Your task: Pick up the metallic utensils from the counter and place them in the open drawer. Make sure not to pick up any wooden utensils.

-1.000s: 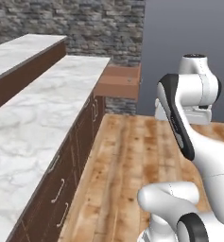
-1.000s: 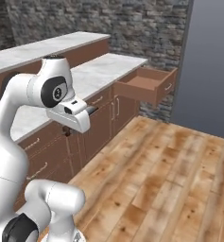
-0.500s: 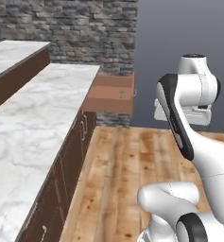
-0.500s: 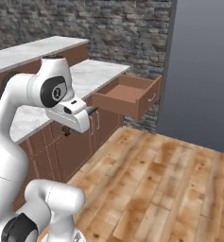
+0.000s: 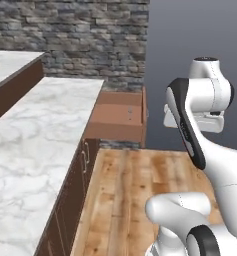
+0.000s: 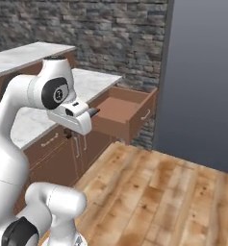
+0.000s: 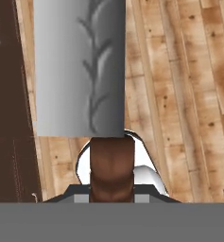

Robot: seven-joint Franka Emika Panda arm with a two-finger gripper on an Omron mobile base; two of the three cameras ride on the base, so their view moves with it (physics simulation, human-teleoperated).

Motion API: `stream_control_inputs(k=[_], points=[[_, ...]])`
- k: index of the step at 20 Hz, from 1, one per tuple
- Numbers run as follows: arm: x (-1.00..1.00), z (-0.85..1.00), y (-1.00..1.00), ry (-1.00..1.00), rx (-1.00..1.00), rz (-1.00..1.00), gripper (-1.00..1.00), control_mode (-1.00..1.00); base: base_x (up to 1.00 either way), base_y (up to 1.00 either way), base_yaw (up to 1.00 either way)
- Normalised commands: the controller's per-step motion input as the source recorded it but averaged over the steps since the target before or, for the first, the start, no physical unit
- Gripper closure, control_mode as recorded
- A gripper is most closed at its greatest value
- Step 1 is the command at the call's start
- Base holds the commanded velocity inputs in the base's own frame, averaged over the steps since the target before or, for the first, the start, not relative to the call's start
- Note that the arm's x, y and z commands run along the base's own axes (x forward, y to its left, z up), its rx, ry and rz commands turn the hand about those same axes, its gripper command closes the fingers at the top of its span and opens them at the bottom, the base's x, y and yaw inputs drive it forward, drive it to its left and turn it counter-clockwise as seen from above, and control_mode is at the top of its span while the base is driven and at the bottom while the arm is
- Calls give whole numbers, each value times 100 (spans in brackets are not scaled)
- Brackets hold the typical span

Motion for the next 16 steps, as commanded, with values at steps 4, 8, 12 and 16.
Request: stream_control_inputs(k=[4,8,12,16], points=[[0,0,0,0,0,0,100,100,100,6,0],[0,0,0,0,0,0,100,100,99,0,0],[0,0,0,0,0,0,100,100,58,18,0],[0,0,0,0,0,0,100,100,56,23,0]])
